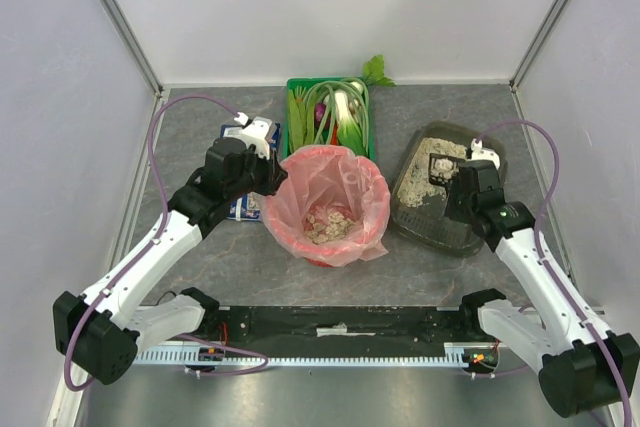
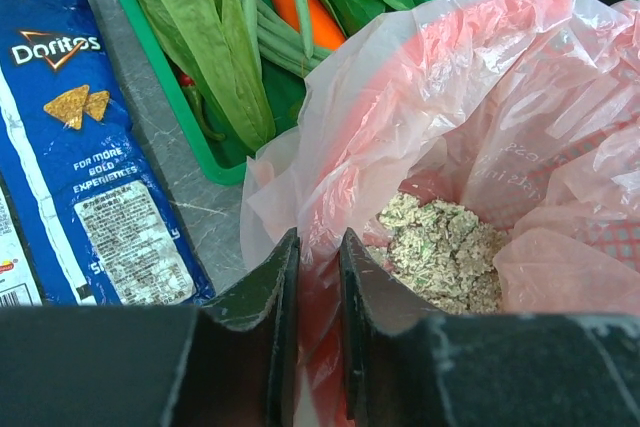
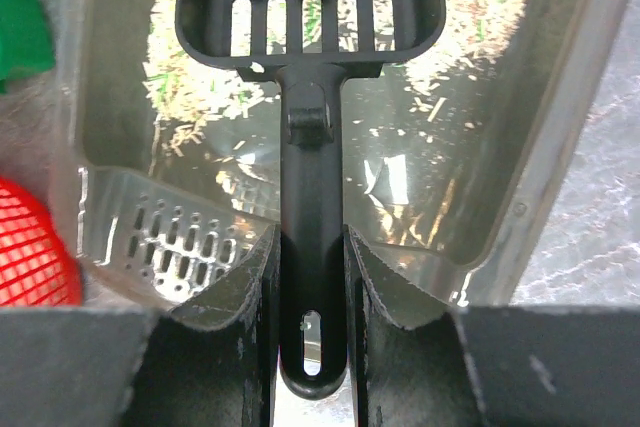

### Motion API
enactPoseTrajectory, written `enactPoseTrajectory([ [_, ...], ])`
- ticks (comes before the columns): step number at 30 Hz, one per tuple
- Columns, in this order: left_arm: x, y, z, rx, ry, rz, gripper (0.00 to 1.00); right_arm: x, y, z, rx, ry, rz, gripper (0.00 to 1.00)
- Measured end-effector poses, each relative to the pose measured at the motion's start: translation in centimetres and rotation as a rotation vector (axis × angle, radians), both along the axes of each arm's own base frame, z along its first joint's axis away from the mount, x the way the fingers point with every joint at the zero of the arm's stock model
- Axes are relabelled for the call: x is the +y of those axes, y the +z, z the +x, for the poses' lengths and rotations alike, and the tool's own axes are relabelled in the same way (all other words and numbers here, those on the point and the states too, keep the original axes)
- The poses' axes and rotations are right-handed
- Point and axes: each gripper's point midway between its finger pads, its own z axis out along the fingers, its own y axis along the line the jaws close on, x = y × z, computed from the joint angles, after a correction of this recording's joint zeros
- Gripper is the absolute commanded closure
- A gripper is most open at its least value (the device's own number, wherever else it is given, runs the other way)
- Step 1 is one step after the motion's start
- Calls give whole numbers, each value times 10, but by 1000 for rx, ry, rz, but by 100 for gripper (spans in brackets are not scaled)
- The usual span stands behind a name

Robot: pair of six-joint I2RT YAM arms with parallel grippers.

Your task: Clean the litter box

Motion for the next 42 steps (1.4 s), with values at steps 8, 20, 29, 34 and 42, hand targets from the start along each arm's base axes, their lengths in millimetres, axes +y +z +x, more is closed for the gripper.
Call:
enactPoseTrajectory([
  [8,0,0,0,1,-1,-1,88,-5,5,3,-25,-15,-20,100],
  [20,-10,3,5,41,4,-40,98,-5,13,5,-87,-33,7,100],
  [29,-17,0,11,93,35,-80,98,-3,2,-2,-88,-32,30,100],
  [34,-20,0,12,101,34,-88,91,-3,6,-2,-105,-31,35,100],
  [42,-27,5,10,95,-11,-91,29,-6,7,0,-90,-24,-1,100],
])
